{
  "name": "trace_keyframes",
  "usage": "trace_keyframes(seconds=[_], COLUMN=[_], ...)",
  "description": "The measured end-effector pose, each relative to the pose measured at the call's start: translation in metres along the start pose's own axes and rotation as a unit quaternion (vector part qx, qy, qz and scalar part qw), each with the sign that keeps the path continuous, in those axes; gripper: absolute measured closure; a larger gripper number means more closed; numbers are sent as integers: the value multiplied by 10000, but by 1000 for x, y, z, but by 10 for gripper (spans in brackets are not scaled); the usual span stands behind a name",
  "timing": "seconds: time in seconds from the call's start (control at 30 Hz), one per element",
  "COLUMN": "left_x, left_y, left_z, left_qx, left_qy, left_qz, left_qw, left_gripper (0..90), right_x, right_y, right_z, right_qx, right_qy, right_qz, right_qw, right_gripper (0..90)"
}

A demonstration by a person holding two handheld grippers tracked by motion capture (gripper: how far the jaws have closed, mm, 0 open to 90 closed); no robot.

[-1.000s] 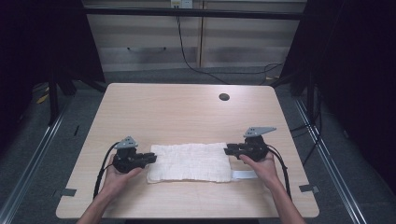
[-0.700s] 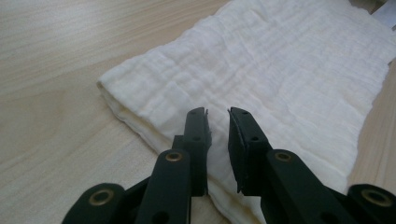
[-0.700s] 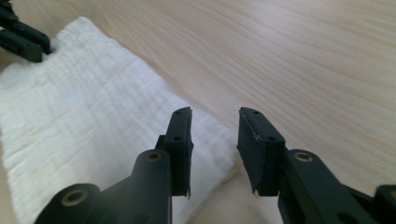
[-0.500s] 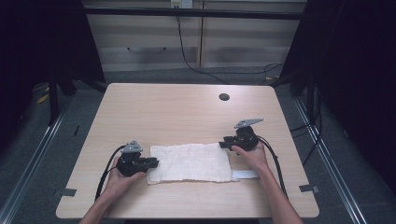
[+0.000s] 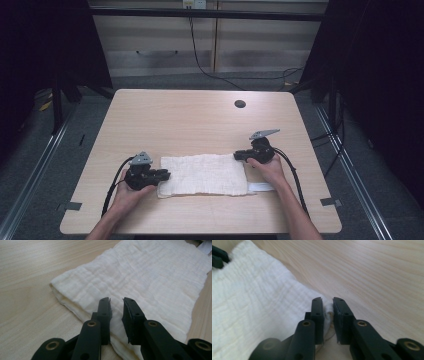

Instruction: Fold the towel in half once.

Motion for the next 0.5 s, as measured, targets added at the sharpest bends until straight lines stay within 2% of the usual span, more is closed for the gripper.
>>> trace_keyframes(seconds=[0.1,0.23,0.33,0.4,0.47,0.5], left_x=[0,1,0,-6,-17,-20], left_y=[0,-1,-3,2,12,16], left_z=[0,-2,-3,-6,-13,-15], left_qx=[6,80,184,139,-7,-33], left_qy=[-34,26,90,81,-189,-231], left_qz=[14,29,85,95,-13,-82], left_qw=[10000,10000,9998,9998,9998,9997], left_gripper=[757,744,675,620,597,586], right_x=[3,5,7,7,7,7], right_y=[-1,3,6,7,7,6], right_z=[-3,-9,-12,-13,-12,-12], right_qx=[-74,-97,-81,-67,-53,-53], right_qy=[-23,-82,-92,-77,-87,-108], right_qz=[100,47,-20,-34,-35,-32], right_qw=[9999,9999,9999,9999,9999,9999], right_gripper=[866,873,874,874,874,874])
Point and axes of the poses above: each handheld gripper's, and its own axes: z roughly forward along the jaws, x roughly out of its underside, y roughly to its left, the point moved 6 cm from there along z, roughly forward along the jaws, and after that the axes turned 11 degrees about z, right-handed, at the moved point
